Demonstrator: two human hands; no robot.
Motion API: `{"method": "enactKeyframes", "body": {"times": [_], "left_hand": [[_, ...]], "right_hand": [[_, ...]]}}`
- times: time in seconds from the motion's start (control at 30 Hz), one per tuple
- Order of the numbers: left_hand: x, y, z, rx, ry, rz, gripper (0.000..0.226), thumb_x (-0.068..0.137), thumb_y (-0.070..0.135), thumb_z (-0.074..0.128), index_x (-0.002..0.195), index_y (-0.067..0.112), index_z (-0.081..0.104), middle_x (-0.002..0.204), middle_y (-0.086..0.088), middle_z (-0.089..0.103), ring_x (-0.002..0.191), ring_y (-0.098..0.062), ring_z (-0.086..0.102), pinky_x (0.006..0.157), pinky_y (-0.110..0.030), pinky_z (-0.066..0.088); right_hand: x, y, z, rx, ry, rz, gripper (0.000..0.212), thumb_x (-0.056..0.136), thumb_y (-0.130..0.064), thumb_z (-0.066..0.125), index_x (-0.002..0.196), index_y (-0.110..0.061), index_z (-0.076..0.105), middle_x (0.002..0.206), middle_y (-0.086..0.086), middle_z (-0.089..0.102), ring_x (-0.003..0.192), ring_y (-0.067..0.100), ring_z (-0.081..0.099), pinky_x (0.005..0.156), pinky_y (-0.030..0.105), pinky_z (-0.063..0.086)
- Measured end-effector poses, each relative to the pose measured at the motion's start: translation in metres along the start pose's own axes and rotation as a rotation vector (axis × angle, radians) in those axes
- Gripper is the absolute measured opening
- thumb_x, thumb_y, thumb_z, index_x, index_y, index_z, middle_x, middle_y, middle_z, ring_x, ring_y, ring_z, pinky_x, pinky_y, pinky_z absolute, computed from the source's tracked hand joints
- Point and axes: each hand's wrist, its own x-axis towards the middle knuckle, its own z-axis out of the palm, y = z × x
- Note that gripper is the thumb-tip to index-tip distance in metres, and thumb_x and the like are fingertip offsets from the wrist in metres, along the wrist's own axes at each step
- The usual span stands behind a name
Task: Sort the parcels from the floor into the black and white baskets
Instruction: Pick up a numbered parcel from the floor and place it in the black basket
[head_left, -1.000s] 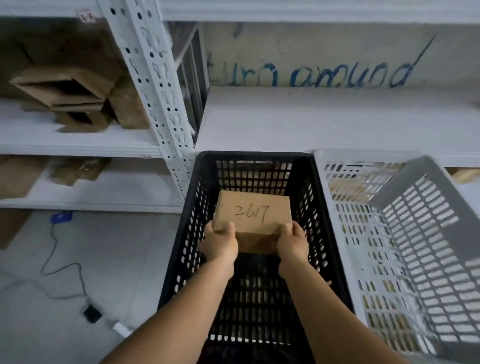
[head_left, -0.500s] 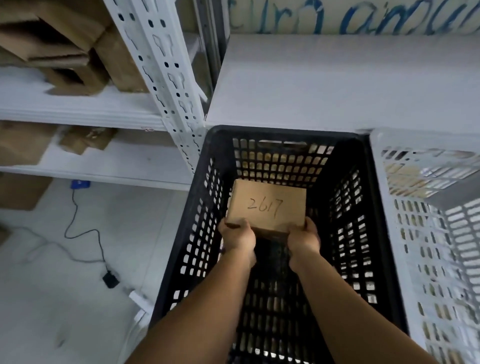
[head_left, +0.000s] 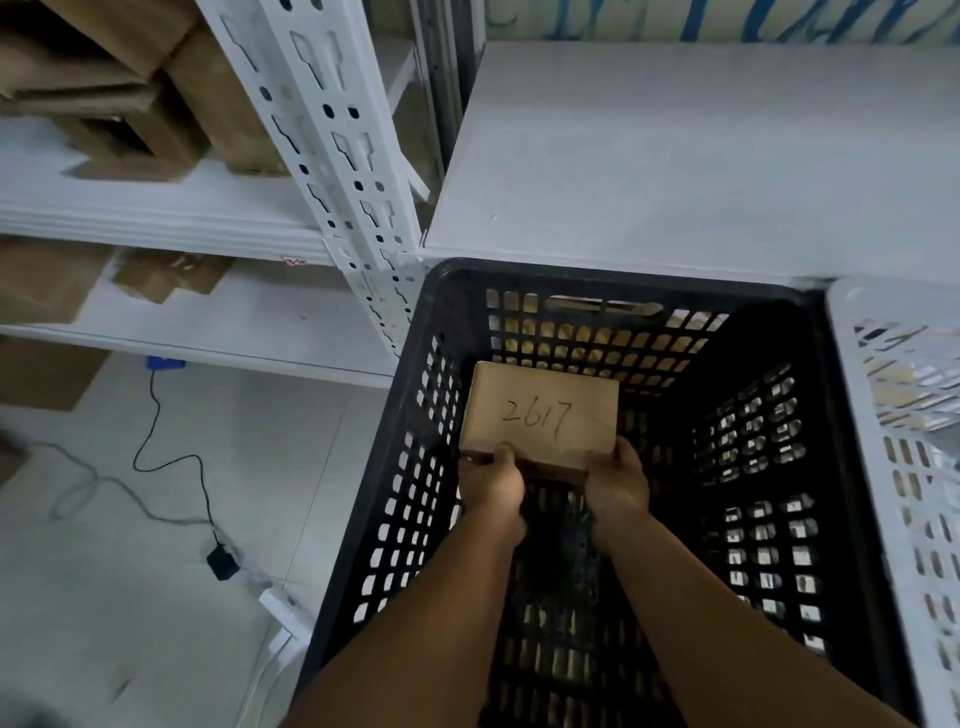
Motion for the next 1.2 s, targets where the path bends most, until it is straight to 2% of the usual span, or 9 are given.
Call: {"method": "enactKeyframes", "body": {"times": [0.2, 0.33, 0.43, 0.5, 0.57, 0.63, 0.77, 0.9, 1.2], "left_hand": [[-0.001, 0.003, 0.001, 0.035, -0.068, 0.003, 0.049, 0.093, 0.022, 0.057, 0.14, 0.019, 0.043, 0.126, -0.009, 0.06, 0.11, -0.027, 0.06, 0.1, -0.043, 0.047], [-0.014, 0.006, -0.003, 0.033, -0.13, -0.007, 0.045, 0.096, 0.022, 0.053, 0.14, 0.021, 0.041, 0.121, -0.004, 0.06, 0.103, -0.022, 0.06, 0.086, -0.035, 0.049], [-0.027, 0.008, -0.009, 0.094, -0.158, 0.011, 0.041, 0.096, 0.03, 0.052, 0.136, 0.02, 0.046, 0.127, -0.004, 0.059, 0.111, -0.023, 0.059, 0.098, -0.039, 0.047], [-0.037, 0.008, -0.013, 0.17, -0.168, 0.036, 0.043, 0.093, 0.04, 0.054, 0.132, 0.022, 0.05, 0.124, -0.004, 0.061, 0.111, -0.024, 0.06, 0.1, -0.043, 0.047], [-0.054, 0.011, -0.019, 0.188, -0.184, 0.059, 0.036, 0.094, 0.041, 0.052, 0.123, 0.022, 0.054, 0.112, -0.001, 0.063, 0.107, -0.022, 0.06, 0.099, -0.042, 0.047], [-0.076, 0.014, -0.026, 0.179, -0.214, 0.097, 0.025, 0.096, 0.039, 0.05, 0.115, 0.025, 0.057, 0.102, 0.002, 0.062, 0.103, -0.019, 0.06, 0.098, -0.041, 0.047], [-0.127, 0.014, -0.044, 0.212, -0.302, 0.19, 0.033, 0.095, 0.042, 0.049, 0.123, 0.026, 0.055, 0.118, 0.002, 0.06, 0.109, -0.019, 0.059, 0.1, -0.043, 0.047], [-0.174, 0.014, -0.067, 0.249, -0.368, 0.293, 0.038, 0.095, 0.041, 0.048, 0.127, 0.022, 0.056, 0.126, 0.0, 0.06, 0.113, -0.019, 0.058, 0.101, -0.043, 0.046], [-0.28, -0.015, -0.105, 0.34, -0.594, 0.409, 0.029, 0.099, 0.041, 0.041, 0.116, 0.023, 0.057, 0.108, 0.009, 0.062, 0.101, -0.011, 0.059, 0.1, -0.037, 0.045]], "right_hand": [[-0.005, -0.011, 0.011, -0.034, -0.018, 0.015, 0.049, 0.102, -0.016, 0.039, 0.148, -0.03, 0.035, 0.138, 0.005, 0.053, 0.12, 0.028, 0.053, 0.094, 0.033, 0.042], [-0.015, -0.016, 0.005, -0.032, -0.077, 0.01, 0.051, 0.102, -0.02, 0.041, 0.15, -0.03, 0.029, 0.137, 0.007, 0.054, 0.119, 0.028, 0.053, 0.097, 0.035, 0.043], [-0.033, -0.022, -0.002, -0.019, -0.08, 0.02, 0.054, 0.101, -0.029, 0.043, 0.151, -0.032, 0.023, 0.14, 0.007, 0.051, 0.121, 0.031, 0.052, 0.102, 0.044, 0.044], [-0.046, -0.023, -0.012, 0.002, -0.086, 0.002, 0.052, 0.102, -0.03, 0.041, 0.151, -0.029, 0.023, 0.142, 0.008, 0.049, 0.125, 0.031, 0.05, 0.099, 0.038, 0.044], [-0.066, -0.025, -0.023, 0.014, -0.091, -0.007, 0.051, 0.102, -0.034, 0.039, 0.151, -0.027, 0.024, 0.141, 0.01, 0.049, 0.126, 0.032, 0.048, 0.091, 0.032, 0.042], [-0.087, -0.024, -0.033, 0.023, -0.068, -0.027, 0.053, 0.101, -0.04, 0.038, 0.151, -0.025, 0.027, 0.142, 0.011, 0.047, 0.127, 0.033, 0.047, 0.098, 0.036, 0.043], [-0.135, -0.024, -0.052, 0.1, -0.077, -0.106, 0.048, 0.101, -0.038, 0.039, 0.142, -0.012, 0.042, 0.137, 0.016, 0.052, 0.122, 0.036, 0.052, 0.099, 0.045, 0.046], [-0.188, -0.022, -0.079, 0.145, -0.057, -0.182, 0.048, 0.101, -0.041, 0.036, 0.145, -0.021, 0.041, 0.135, 0.007, 0.054, 0.121, 0.027, 0.053, 0.101, 0.043, 0.046], [-0.288, 0.008, -0.147, 0.294, 0.106, -0.284, 0.046, 0.098, -0.043, 0.036, 0.132, -0.016, 0.053, 0.121, 0.002, 0.056, 0.112, 0.02, 0.053, 0.096, 0.039, 0.046]]}}
